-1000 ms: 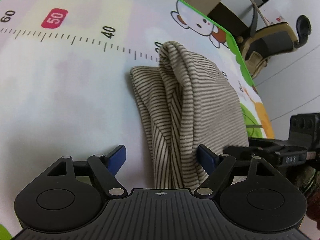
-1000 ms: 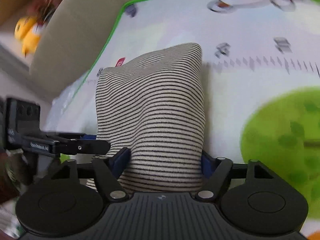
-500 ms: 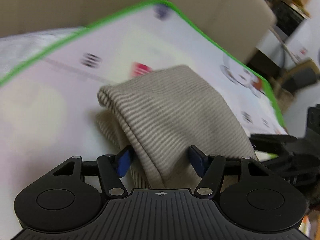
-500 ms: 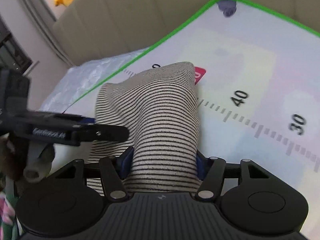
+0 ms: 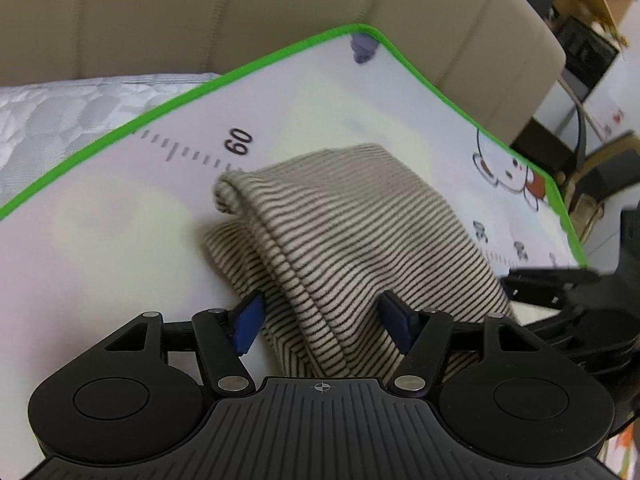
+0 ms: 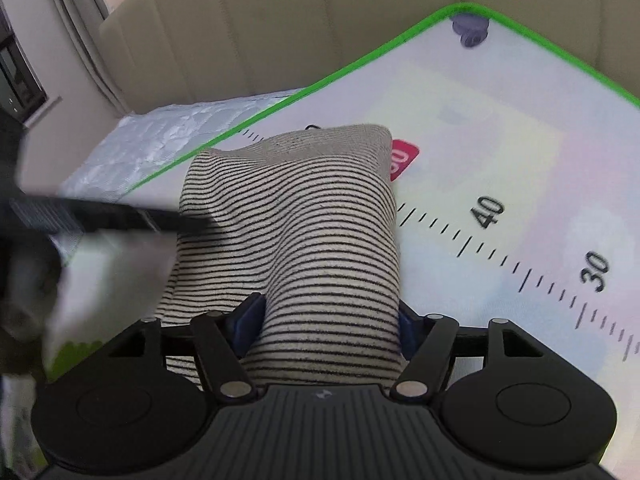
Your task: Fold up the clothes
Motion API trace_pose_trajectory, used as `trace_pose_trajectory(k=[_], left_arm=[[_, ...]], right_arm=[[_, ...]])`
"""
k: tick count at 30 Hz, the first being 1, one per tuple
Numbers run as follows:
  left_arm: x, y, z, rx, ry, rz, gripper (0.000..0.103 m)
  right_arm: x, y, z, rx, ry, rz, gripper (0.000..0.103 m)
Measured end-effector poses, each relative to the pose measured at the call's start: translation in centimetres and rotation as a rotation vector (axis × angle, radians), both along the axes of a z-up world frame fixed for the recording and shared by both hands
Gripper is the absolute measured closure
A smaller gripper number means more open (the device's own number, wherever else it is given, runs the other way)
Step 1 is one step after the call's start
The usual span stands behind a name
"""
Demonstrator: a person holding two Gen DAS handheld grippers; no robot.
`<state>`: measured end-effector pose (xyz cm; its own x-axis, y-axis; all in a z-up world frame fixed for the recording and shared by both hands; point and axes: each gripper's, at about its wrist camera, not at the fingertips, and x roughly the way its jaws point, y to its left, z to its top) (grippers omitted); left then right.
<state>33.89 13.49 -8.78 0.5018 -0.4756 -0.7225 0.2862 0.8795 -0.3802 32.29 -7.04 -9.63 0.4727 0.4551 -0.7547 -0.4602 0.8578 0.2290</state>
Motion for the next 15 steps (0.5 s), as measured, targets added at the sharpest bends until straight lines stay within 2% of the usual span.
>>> trace_pose_trajectory(k=[3, 6, 9, 10, 12, 15], left_arm=[[-0.8, 2.0, 2.8, -0.102, -0.097, 0.039, 0.04], [0.4, 1.5, 2.4, -0.142, -0.065, 0.028, 0.039], [1.5, 1.0, 2.0, -0.182, -0.032, 0.018, 0.04], [1.9, 0.8, 1.7, -0.186, -0.02, 0.016, 0.041], [2.8, 0.3, -0.1, -0.142, 0.008, 0.024, 0.05], [3.2, 0.3, -0.2, -0.124, -0.004, -0.005, 0.05]], right_arm=[[-1.0, 0.9, 0.2, -0.05, -0.057, 0.002, 0.035], [-1.6, 1.6, 0.5, -0.081, -0.088, 0.003, 0.033], [-1.7, 1.1, 1.1, -0.043, -0.078, 0.018, 0.031], [-1.7, 0.7, 1.4, -0.016, -0.068, 0.026, 0.029], [-1.9, -0.8, 2.4, 0.029, -0.063, 0.028, 0.028], [-2.1, -2.8, 4.7, 0.075, -0.146, 0.006, 0.03]])
